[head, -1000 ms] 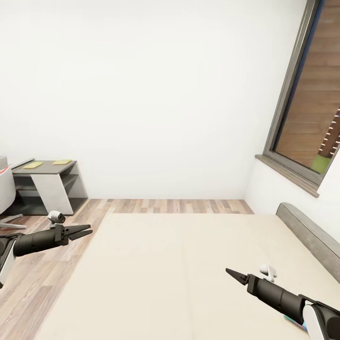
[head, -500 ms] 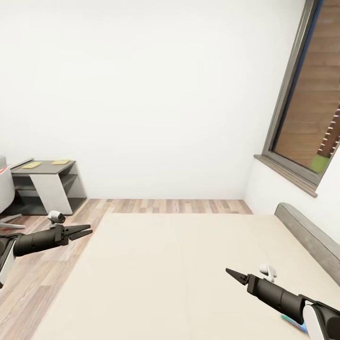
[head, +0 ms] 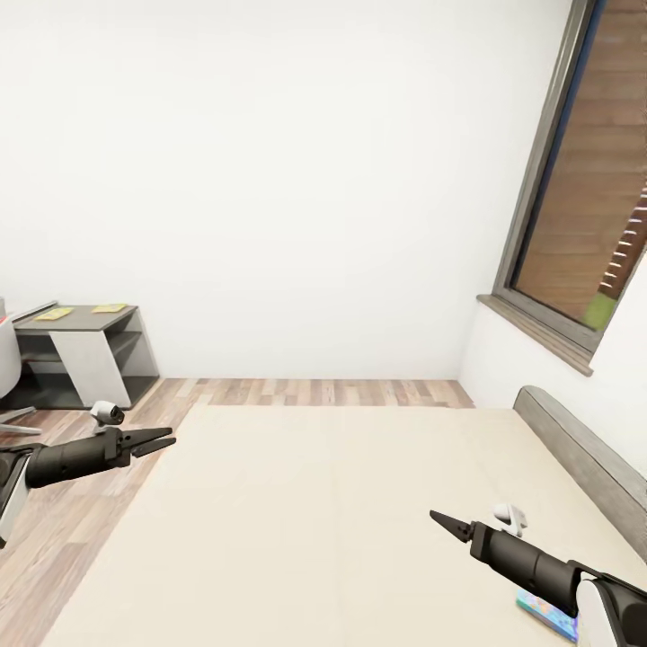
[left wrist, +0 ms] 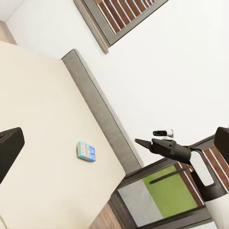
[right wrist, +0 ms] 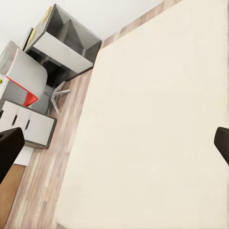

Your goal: Put all the toys in the child's room - the three board games (two on the bed and one on the table), the two jigsaw puzzles on the table, and the tennis ball on the table - inside the toy box on the table in the child's room.

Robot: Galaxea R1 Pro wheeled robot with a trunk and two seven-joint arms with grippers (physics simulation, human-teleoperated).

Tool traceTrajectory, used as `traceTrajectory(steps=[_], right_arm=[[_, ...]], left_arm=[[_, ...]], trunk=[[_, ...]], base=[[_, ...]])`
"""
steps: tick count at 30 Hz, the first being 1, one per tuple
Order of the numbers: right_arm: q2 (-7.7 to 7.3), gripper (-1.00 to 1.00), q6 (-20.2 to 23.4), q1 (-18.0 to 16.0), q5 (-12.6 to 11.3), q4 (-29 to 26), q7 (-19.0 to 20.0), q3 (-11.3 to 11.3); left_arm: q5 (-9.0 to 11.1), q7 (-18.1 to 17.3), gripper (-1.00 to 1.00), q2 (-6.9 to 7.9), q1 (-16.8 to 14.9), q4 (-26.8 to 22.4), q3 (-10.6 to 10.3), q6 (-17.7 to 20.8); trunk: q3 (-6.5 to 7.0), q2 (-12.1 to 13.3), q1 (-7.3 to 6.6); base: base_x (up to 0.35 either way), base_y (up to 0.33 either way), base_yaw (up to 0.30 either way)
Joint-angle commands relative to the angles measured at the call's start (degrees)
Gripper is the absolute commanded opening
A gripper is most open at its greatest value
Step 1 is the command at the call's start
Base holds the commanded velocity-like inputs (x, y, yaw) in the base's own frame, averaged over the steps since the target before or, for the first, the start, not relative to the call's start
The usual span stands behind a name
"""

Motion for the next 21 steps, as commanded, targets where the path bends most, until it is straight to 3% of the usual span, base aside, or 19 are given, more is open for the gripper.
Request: traceTrajectory(steps=[1,21], right_arm=[[0.00,1.00,0.3,-0.1,0.0,0.0,0.2,-0.1],[-0.24,1.00,0.4,-0.1,0.0,0.0,0.2,-0.1]], left_arm=[[0.0,-0.2,1.00,0.02,-0.1,0.0,0.0,0.6],[0.0,-0.2,1.00,0.02,-0.1,0.0,-0.5,0.6]], trunk=[[-0.14,-0.1,0.04],[-0.14,-0.1,0.04]], base=[[0.000,-0.164,0.000],[0.000,-0.165,0.000]])
